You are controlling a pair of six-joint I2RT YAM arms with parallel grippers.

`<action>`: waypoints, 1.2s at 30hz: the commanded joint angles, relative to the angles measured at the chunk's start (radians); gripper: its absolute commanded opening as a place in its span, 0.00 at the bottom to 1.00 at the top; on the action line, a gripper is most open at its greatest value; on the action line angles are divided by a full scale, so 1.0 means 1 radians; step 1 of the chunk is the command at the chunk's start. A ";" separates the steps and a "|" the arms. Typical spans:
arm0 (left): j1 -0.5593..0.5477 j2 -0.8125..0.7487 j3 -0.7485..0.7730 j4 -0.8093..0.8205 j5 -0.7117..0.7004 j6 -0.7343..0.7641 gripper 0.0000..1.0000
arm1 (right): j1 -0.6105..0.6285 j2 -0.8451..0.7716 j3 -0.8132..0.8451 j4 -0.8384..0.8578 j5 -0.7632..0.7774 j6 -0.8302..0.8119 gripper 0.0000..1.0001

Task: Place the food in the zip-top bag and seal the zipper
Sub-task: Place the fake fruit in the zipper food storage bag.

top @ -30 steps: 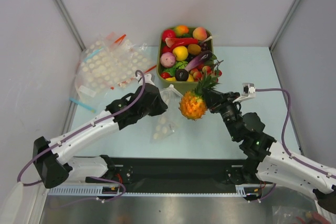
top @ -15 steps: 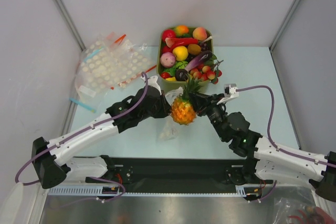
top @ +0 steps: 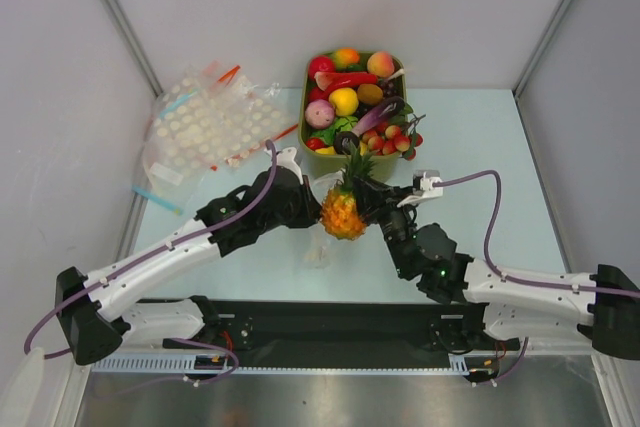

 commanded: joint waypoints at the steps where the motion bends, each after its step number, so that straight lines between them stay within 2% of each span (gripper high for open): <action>1: -0.011 -0.043 0.019 0.130 0.085 -0.013 0.00 | 0.035 0.076 0.010 0.078 0.147 -0.074 0.00; 5: -0.011 -0.046 0.028 0.132 0.088 -0.018 0.00 | 0.052 0.137 0.019 0.136 0.226 -0.143 0.00; 13: -0.009 -0.043 0.091 0.092 0.088 -0.033 0.00 | 0.052 0.172 0.018 0.176 0.263 -0.173 0.00; 17: -0.009 -0.029 0.137 0.047 0.065 -0.033 0.00 | 0.051 0.141 0.015 0.156 0.313 -0.163 0.00; 25: -0.012 0.051 0.149 0.118 0.142 -0.081 0.00 | 0.052 0.085 0.022 0.078 0.287 -0.079 0.00; 30: -0.014 0.112 0.218 0.089 0.143 -0.067 0.00 | 0.052 0.097 0.036 0.073 0.351 -0.140 0.00; 36: -0.014 0.135 0.276 0.000 0.045 -0.012 0.00 | 0.046 0.133 0.074 -0.012 0.362 -0.200 0.00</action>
